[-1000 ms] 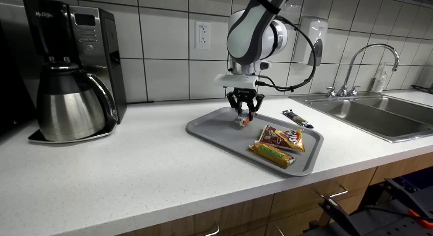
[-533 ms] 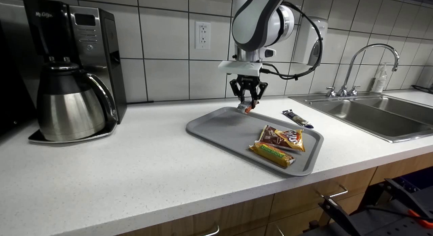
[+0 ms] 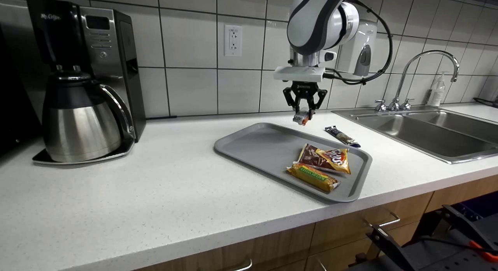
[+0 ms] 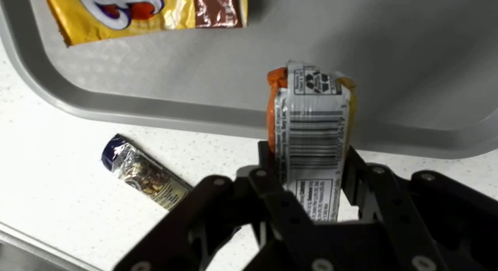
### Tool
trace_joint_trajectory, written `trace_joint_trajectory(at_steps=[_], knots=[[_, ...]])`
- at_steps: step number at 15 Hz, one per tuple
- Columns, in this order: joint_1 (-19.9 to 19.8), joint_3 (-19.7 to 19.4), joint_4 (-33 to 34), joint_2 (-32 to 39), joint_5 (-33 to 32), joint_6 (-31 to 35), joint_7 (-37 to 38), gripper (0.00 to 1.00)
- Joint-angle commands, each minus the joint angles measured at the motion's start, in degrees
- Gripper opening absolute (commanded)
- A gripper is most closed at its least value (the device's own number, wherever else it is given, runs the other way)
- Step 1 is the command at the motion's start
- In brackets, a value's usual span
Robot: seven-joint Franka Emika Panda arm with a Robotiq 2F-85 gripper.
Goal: Remove the two small packets from the grey tray.
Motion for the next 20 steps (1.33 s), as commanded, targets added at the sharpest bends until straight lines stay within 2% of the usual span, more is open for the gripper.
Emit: trace_joint_trajectory(at_steps=[1, 4, 12, 20], knots=[[-1.5, -1.3, -1.2, -1.6, -2.6, -0.7, -3.2, 0.18], [-2.9, -2.1, -0.4, -1.0, -3.9, -0.4, -7.4, 0.18], [-8.4, -0.9, 3.0, 1.2, 3.5, 1.0, -24.7, 0.18], [-8.5, -0.3, 10.6, 7.8, 10.4, 0.1, -36.4, 0.18]])
